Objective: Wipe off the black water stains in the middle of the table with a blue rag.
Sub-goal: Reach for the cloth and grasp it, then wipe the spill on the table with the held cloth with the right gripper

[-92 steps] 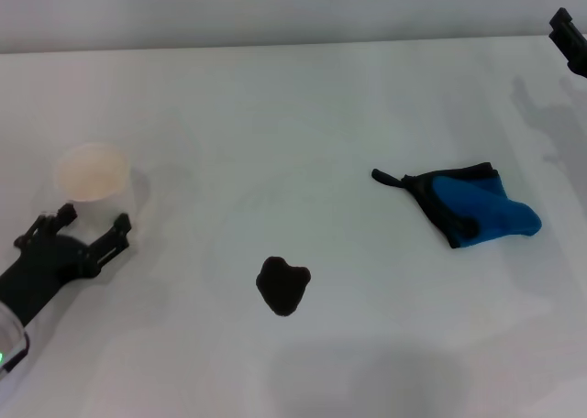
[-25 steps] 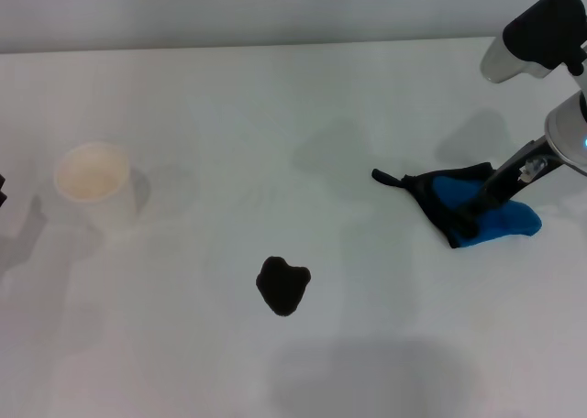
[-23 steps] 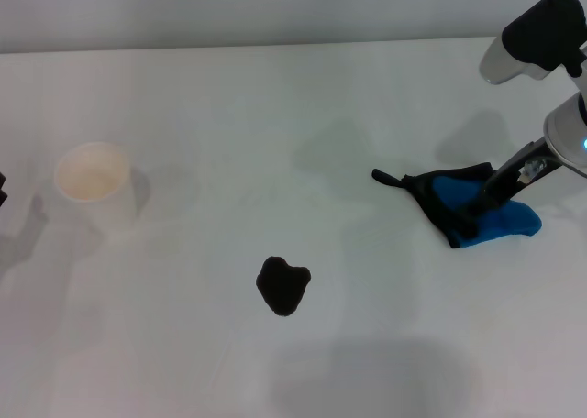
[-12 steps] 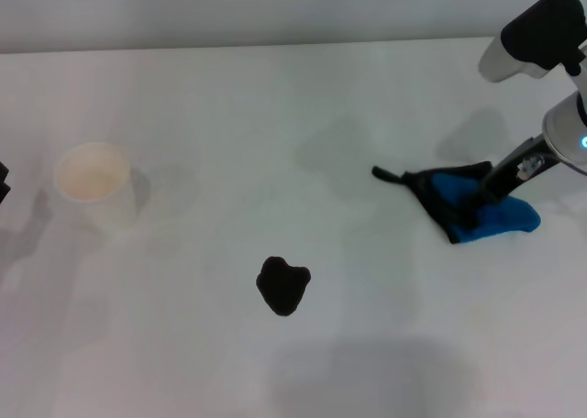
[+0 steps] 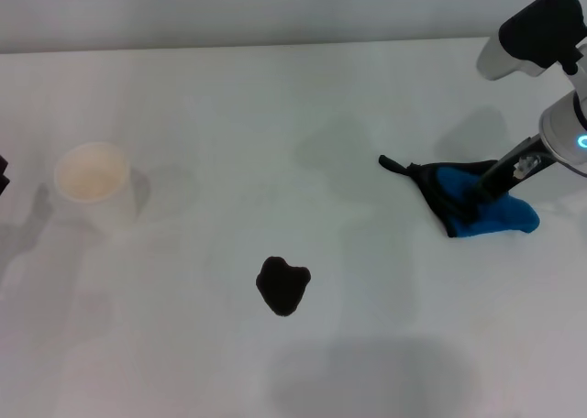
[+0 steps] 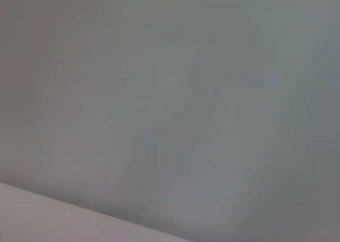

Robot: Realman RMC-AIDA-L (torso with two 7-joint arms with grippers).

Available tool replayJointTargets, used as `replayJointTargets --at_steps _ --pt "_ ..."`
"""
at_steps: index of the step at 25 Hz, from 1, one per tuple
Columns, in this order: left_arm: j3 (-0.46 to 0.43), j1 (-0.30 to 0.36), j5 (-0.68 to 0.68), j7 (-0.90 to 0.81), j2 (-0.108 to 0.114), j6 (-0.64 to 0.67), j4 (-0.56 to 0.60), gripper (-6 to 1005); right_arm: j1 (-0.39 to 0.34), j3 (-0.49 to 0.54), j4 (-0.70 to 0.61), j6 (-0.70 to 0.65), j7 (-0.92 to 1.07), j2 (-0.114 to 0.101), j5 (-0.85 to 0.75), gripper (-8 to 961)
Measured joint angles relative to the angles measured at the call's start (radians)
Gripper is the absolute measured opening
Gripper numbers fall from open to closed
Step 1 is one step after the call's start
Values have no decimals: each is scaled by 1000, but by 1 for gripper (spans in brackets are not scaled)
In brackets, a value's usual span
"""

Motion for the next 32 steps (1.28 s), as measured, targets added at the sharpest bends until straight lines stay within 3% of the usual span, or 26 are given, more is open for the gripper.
replayJointTargets --at_steps 6,19,26,32 --pt "-1 -8 0 0 3 2 0 884 0 -1 2 6 27 0 3 122" --pt "-2 -10 0 0 4 16 11 883 9 -4 8 11 -4 1 15 108" --pt "-2 -10 0 0 4 16 12 883 11 -23 12 67 -112 3 197 97" --pt "-2 -10 0 0 4 16 12 883 4 -134 14 80 -158 3 348 96"
